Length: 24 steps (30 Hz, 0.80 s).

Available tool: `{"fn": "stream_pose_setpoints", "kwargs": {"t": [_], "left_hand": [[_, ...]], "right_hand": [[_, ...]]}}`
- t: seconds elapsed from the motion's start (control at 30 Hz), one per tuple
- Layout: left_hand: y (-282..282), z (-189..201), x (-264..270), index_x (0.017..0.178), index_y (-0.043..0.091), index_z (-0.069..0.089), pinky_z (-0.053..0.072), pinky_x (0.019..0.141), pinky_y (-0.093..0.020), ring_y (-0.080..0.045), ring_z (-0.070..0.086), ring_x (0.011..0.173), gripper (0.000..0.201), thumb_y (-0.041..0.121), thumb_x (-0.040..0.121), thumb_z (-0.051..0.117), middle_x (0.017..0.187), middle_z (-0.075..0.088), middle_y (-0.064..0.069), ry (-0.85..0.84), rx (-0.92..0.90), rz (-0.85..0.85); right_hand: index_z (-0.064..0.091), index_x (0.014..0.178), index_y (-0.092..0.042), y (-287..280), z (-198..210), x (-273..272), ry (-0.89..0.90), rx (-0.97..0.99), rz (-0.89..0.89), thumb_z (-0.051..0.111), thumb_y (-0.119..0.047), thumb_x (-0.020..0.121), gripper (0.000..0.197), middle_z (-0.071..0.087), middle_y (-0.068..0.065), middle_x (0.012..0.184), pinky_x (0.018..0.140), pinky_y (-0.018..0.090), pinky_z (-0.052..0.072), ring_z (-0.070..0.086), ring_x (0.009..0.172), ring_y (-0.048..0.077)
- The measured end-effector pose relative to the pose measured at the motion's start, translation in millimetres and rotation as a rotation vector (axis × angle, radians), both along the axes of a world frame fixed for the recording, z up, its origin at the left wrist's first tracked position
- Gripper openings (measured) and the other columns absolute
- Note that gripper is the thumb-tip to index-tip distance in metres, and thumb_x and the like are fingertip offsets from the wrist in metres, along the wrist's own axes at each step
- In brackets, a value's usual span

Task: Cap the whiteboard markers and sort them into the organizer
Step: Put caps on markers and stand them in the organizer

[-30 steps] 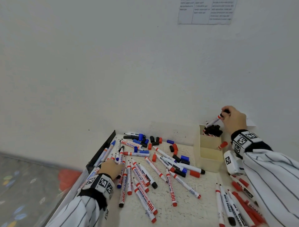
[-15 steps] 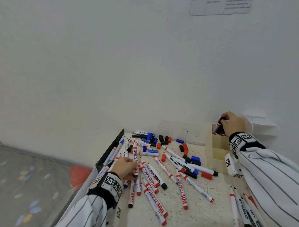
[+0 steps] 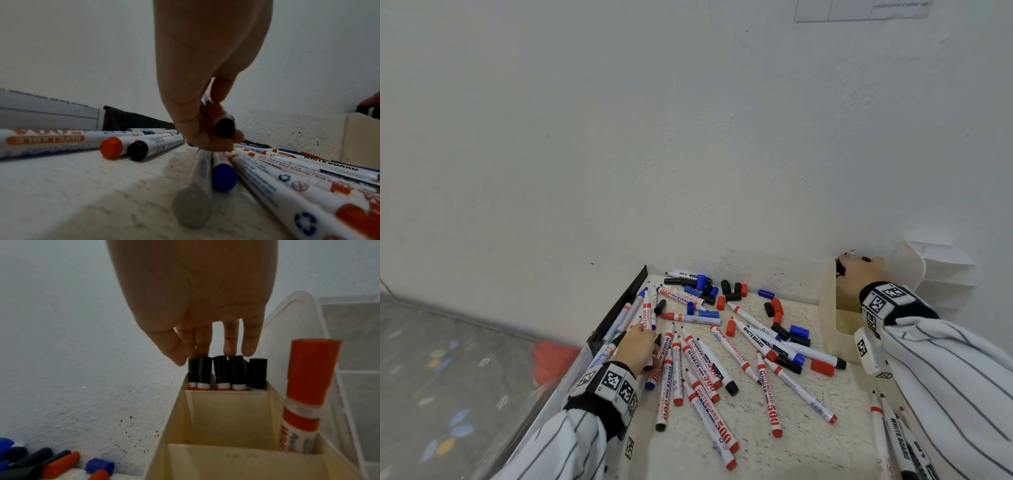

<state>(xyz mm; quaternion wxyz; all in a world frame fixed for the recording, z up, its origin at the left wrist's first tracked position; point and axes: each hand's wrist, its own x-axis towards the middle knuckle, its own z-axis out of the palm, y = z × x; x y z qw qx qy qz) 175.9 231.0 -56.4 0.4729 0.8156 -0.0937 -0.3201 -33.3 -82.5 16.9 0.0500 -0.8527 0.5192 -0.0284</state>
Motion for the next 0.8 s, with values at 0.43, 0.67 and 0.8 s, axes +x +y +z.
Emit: {"fn": "stream_pose_setpoints", "kwargs": {"t": [0.43,0.67,0.8], "left_hand": [[-0.9,-14.5,-15.6,0.103,0.016,0.059,0.044,0.085,-0.028,-0.013,0.056,0.09,0.025,0.035,0.097,0.043,0.101,0.062,-0.001,-0.271,0.088,-0.177],[-3.2,-20.7,-14.1,0.117,0.014,0.057,0.039,0.066,-0.018,-0.003,0.051,0.075,0.032,0.034,0.097,0.042,0.086,0.054,0.008,-0.337,0.091,-0.219],[-4.2,-24.2,-12.7,0.117,0.013,0.058,0.039,0.071,-0.02,-0.005,0.051,0.078,0.034,0.035,0.097,0.043,0.093,0.056,0.004,-0.352,0.102,-0.23]], "right_hand": [[0.045,0.133,-0.017,74.1,-26.8,46.8,-0.089,0.392,0.302,0.047,-0.019,0.094,0.039,0.049,0.007,0.136,0.102,0.031,0.034,0.045,0.123,0.022],[0.05,0.116,-0.019,76.7,-65.4,73.8,0.133,0.338,0.309,0.042,-0.024,0.095,0.023,0.053,0.009,0.125,0.085,0.028,0.039,0.05,0.117,0.026],[0.038,0.138,-0.016,80.4,-70.9,83.2,0.193,0.323,0.3,0.04,-0.026,0.096,0.043,0.042,0.009,0.141,0.101,0.029,0.037,0.044,0.124,0.022]]}}
